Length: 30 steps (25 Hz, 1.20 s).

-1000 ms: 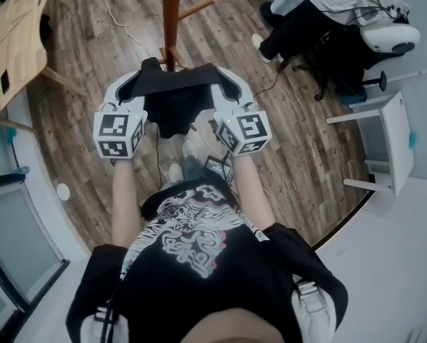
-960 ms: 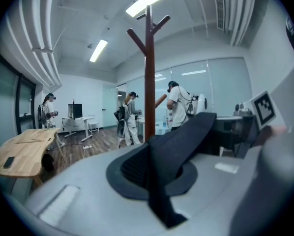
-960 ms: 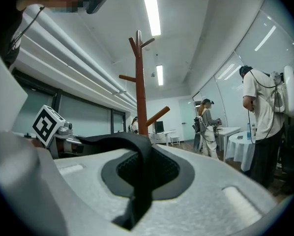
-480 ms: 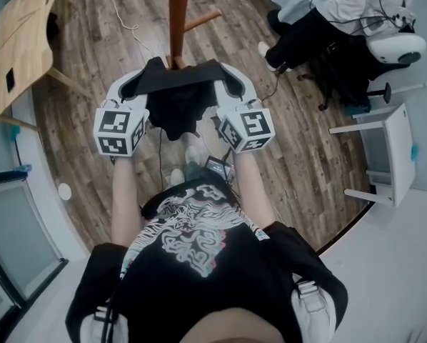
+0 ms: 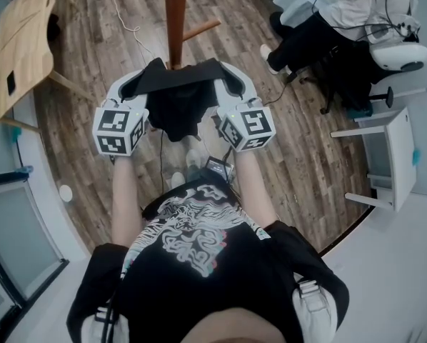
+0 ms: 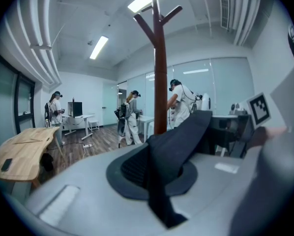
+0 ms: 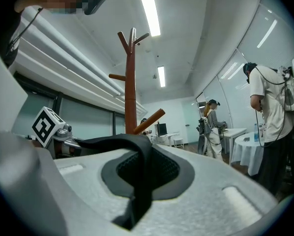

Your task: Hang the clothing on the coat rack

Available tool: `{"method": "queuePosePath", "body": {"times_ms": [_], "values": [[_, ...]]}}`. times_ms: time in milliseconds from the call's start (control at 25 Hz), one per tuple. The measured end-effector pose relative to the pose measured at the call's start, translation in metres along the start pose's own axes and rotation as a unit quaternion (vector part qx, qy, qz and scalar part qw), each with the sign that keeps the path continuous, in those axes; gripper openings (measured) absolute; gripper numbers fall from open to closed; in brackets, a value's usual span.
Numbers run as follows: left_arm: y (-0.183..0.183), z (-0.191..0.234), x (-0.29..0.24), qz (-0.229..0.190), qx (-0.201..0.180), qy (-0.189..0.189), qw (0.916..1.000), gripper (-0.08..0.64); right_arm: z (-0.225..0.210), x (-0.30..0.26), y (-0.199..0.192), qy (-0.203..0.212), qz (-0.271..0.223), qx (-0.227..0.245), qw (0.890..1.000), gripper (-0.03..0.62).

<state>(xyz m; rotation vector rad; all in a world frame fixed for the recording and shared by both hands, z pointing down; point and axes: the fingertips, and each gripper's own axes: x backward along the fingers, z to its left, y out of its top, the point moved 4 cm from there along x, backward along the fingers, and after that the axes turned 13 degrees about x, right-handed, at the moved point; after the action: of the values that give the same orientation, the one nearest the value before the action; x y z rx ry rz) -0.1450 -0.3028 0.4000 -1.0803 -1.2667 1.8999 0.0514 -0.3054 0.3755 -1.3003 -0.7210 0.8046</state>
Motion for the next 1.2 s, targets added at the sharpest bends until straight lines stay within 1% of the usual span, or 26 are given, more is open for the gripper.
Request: {"method": "queuePosePath", "body": {"times_ms": [240,600,760,1200], "values": [[-0.001,0.007,-0.011,0.007,0.007,0.005,0.9999,0.002,-0.006,-0.014,-0.005,0.006,0.004,-0.005,1.000,0.018],[-0.005,0.019,-0.025,0.019,0.019,0.002,0.9996,0.002,-0.011,-0.032,-0.014,0.011,0.010,-0.010,1.000,0.018],[-0.009,0.020,-0.034,0.025,0.028,-0.001,0.9993,0.002,-0.016,-0.036,-0.022,0.012,0.017,-0.014,1.000,0.018],[-0.019,0.024,-0.055,0.042,0.038,-0.008,0.9984,0.002,-0.024,-0.048,-0.045,0.017,0.039,-0.018,0.999,0.018]]}}
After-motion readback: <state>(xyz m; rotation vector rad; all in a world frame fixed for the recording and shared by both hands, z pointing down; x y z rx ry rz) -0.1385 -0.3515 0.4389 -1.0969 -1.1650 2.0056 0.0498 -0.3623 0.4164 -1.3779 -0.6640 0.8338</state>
